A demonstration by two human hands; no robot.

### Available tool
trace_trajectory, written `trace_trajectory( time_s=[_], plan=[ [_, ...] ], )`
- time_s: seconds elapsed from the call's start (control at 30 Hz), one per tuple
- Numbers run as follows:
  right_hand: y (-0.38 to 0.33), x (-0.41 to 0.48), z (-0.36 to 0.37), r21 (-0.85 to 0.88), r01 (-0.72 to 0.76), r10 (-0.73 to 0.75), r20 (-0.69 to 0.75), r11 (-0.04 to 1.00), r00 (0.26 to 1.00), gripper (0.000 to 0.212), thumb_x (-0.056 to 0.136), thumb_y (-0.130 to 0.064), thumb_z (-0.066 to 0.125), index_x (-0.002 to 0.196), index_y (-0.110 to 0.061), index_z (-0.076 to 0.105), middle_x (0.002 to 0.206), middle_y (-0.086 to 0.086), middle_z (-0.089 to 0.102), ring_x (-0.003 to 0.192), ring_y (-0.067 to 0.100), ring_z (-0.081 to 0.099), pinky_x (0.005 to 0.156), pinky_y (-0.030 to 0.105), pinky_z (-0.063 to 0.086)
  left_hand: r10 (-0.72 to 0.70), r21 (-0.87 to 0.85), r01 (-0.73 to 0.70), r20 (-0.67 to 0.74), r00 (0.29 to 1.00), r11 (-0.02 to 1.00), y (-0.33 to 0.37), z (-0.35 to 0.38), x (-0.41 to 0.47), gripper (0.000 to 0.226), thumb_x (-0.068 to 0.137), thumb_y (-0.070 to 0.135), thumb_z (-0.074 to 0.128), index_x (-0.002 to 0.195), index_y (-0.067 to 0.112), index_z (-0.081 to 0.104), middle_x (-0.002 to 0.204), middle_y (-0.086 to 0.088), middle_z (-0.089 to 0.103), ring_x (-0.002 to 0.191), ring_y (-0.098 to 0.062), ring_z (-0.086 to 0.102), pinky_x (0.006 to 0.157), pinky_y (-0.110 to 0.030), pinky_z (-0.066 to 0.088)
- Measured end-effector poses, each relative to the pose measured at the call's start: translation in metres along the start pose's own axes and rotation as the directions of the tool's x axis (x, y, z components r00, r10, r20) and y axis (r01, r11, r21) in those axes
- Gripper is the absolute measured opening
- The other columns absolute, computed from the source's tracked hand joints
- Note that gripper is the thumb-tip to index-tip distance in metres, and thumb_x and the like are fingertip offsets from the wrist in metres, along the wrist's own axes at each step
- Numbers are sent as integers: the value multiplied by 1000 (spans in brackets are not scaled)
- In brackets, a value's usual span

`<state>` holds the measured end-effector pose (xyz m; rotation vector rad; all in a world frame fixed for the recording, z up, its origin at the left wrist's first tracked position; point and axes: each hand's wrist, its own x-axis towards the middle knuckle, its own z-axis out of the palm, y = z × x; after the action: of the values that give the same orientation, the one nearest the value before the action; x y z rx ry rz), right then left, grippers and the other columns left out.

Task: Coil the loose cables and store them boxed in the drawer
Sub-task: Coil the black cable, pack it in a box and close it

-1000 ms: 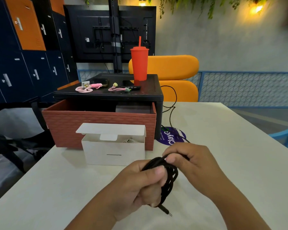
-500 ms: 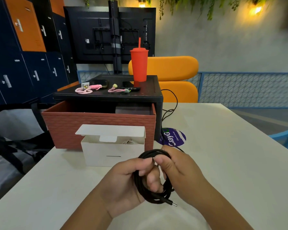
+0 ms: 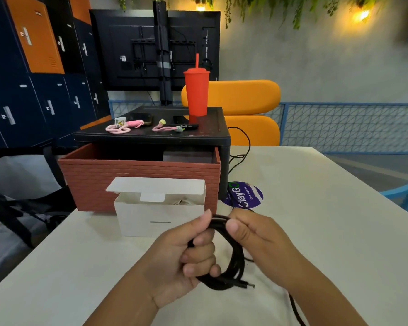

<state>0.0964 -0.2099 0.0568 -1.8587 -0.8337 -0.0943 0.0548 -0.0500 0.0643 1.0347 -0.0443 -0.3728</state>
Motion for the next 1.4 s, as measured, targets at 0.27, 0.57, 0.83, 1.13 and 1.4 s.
trace_trajectory(
  time_s=[0.27, 0.57, 0.83, 1.13, 1.4],
  plan=[
    [25, 1, -28, -353, -66, -21, -237, 933, 971, 48, 83, -55, 42, 74, -10, 58, 58, -3, 49, 59, 10, 44, 52, 19, 33, 161, -157, -177, -104, 981, 972, 9, -5, 0, 39, 66, 40, 60, 44, 15, 41, 30, 7, 22, 25, -8, 25, 45, -26, 45],
    [49, 2, -53, -623, -360, 131, -382, 695, 915, 25, 94, -24, 48, 106, -13, 67, 92, -3, 43, 70, 7, 39, 62, 5, 31, 167, -126, -183, -130, 977, 975, 7, -2, 0, 50, 80, 45, 59, 45, 15, 40, 32, 6, 22, 27, -9, 24, 46, -26, 45],
    [51, 3, -53, -589, -417, -68, -629, 693, 775, 33, 84, 6, 59, 113, -8, 66, 105, 14, 54, 75, 30, 55, 61, 29, 36, 138, -82, -145, -91, 986, 986, 0, 0, 3, 50, 83, 42, 58, 45, 14, 40, 32, 6, 22, 27, -9, 24, 48, -26, 45],
    [61, 7, -49, -648, -331, 10, -447, 686, 894, 39, 87, 5, 54, 122, -10, 61, 111, 14, 58, 90, 32, 60, 71, 35, 50, 159, -100, -169, -106, 982, 980, 3, -4, 2, 50, 83, 42, 59, 45, 15, 41, 33, 6, 22, 28, -9, 24, 48, -26, 46],
    [37, 3, -34, -412, -293, 227, -203, 863, 953, 28, 96, -33, 43, 104, -17, 65, 78, -2, 60, 77, 19, 57, 74, 30, 45, 377, -444, -286, 130, 917, 849, 7, -26, 6, 36, 86, 38, 56, 78, 4, 67, 42, 2, 29, 37, -12, 44, 64, -28, 52]
  ],
)
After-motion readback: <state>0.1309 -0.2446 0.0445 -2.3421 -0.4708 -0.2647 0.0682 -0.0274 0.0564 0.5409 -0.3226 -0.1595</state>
